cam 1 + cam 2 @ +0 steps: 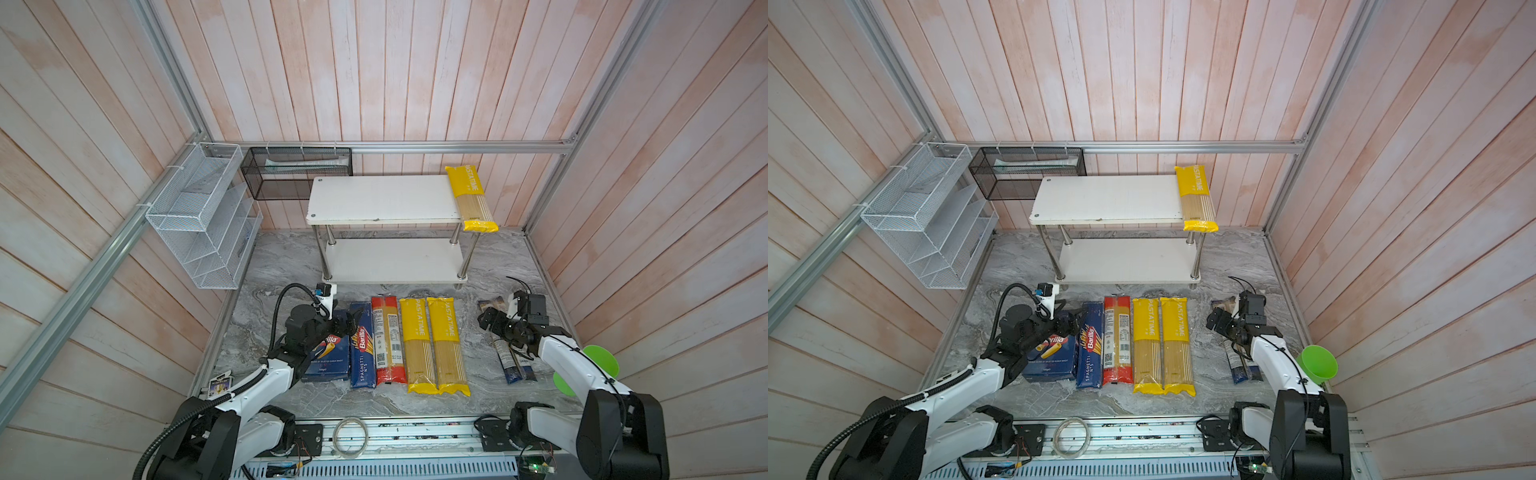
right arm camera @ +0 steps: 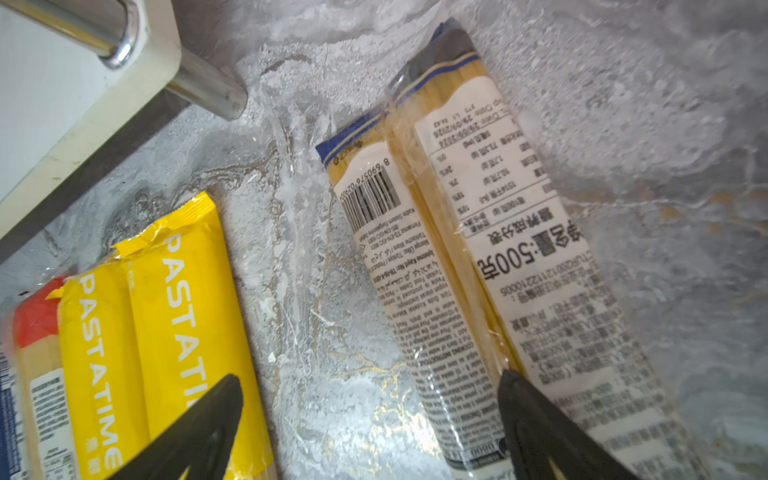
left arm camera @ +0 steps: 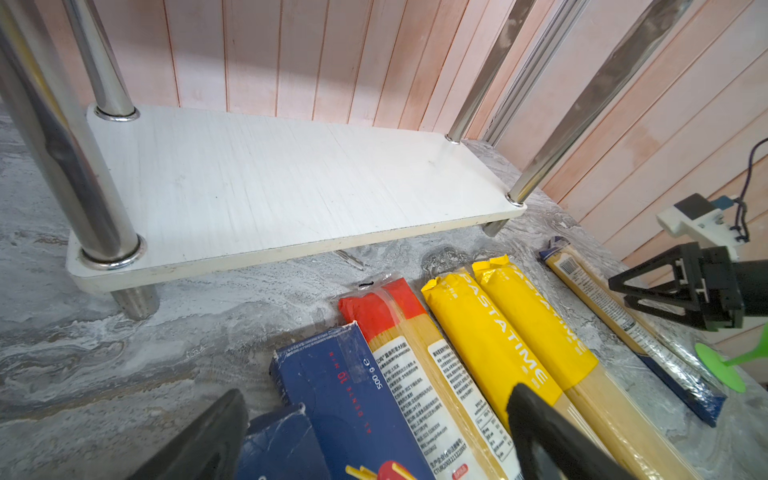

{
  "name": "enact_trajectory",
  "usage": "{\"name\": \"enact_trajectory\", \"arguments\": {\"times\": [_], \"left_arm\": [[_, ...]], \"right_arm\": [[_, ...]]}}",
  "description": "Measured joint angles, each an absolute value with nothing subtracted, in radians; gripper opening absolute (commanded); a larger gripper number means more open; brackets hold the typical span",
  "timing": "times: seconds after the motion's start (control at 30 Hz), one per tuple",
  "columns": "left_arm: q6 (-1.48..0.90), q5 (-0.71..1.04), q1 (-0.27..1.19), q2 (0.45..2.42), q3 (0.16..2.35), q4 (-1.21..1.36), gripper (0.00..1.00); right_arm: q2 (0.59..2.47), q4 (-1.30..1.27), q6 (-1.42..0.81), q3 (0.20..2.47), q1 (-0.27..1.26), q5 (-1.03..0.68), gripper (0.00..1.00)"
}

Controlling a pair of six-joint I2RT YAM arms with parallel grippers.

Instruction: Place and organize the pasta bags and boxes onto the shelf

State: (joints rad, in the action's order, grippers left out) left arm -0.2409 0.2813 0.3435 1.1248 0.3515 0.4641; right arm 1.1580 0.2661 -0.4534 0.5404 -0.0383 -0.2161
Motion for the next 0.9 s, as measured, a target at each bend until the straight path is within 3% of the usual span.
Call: {"name": "enact_trajectory", "arguments": {"times": [0.3,0.57,0.9], "left_arm": [[-0.241,0.283,0.344,1.125,0.352,0.464,1.0],[-0.241,0.283,0.344,1.125,0.352,0.464,0.99],[-0.241,0.283,0.344,1.133,0.352,0.464,1.0]], "right_arm": [[1.131,0.34,-0.524,0.571,0.126,-0.186,0.94],[1.176,0.427,-0.444,0.739,0.131,-0.02,0.95],[1.313,0.435,-0.344,0.729,0.178,-0.016,0.95]]}}
